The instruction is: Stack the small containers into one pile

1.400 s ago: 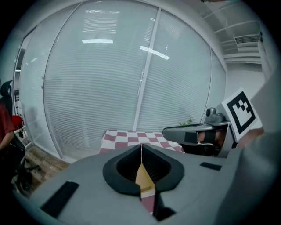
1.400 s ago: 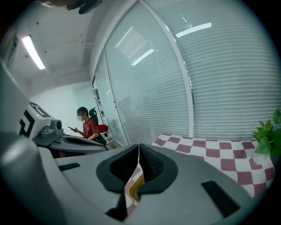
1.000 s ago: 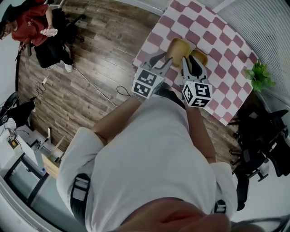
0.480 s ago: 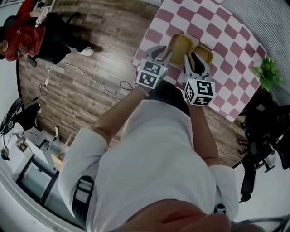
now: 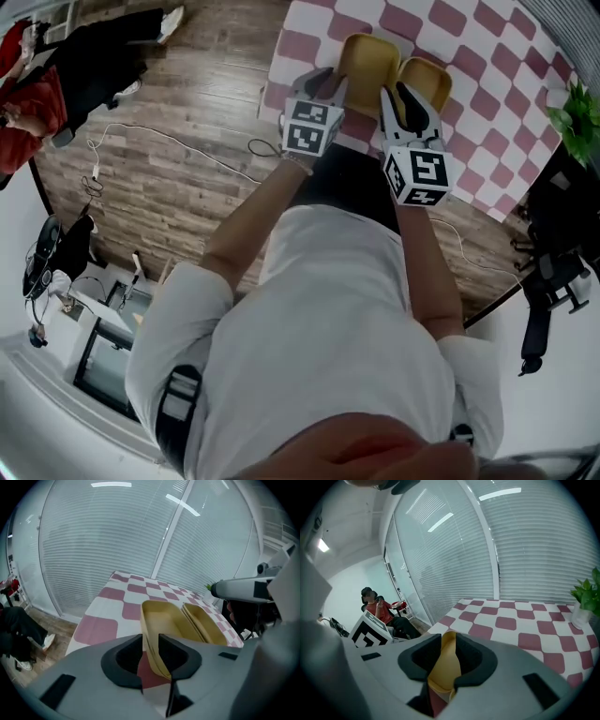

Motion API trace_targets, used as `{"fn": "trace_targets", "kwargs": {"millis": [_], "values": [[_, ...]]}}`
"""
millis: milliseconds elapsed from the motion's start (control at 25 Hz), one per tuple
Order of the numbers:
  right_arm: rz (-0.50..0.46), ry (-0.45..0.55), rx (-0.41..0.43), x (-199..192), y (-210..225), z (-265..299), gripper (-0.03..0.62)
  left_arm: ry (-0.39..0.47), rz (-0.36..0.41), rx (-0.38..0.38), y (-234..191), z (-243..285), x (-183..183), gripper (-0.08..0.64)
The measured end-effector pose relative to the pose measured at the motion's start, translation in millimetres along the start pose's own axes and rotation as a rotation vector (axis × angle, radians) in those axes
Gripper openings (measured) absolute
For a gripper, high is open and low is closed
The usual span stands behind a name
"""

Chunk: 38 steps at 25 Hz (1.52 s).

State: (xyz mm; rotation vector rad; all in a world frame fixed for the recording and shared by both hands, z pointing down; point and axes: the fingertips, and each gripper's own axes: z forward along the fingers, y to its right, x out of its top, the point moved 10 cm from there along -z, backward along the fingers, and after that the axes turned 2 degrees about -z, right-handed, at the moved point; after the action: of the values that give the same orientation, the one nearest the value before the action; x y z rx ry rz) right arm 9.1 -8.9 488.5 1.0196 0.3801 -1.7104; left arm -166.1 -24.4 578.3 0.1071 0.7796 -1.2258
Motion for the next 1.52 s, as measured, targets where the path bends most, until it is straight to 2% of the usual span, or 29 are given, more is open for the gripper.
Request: {"fn": "trace_targets", "kwargs": {"millis": [120, 320, 680, 920, 1240, 1520], "values": [[0.014, -0.009, -0.012, -10, 5, 1, 0.106, 0.008, -0.002, 0.014, -3, 12, -2, 0.112], [0.036, -0.012, -0.032, -17, 7, -2, 0.106, 0.033, -0.036, 0.045, -3, 13, 1, 0.054], [0.038, 0.025, -0.031, 0, 4, -17, 0.104, 0.081, -0.086, 0.074, 0, -13, 20, 0.043], [0.034, 0.071, -0.029, 22, -4, -34, 0.103, 0.151, -0.122, 0.069, 11, -55, 47, 0.043], [0.017, 0.112, -0.029, 41, -8, -47, 0.103, 0.209, -0.112, 0.062, 27, -83, 66, 0.043], [0.039, 0.096, -0.111, 32, 6, -63, 0.12, 0.207, -0.111, 0.008, 50, -78, 69, 0.043]]}}
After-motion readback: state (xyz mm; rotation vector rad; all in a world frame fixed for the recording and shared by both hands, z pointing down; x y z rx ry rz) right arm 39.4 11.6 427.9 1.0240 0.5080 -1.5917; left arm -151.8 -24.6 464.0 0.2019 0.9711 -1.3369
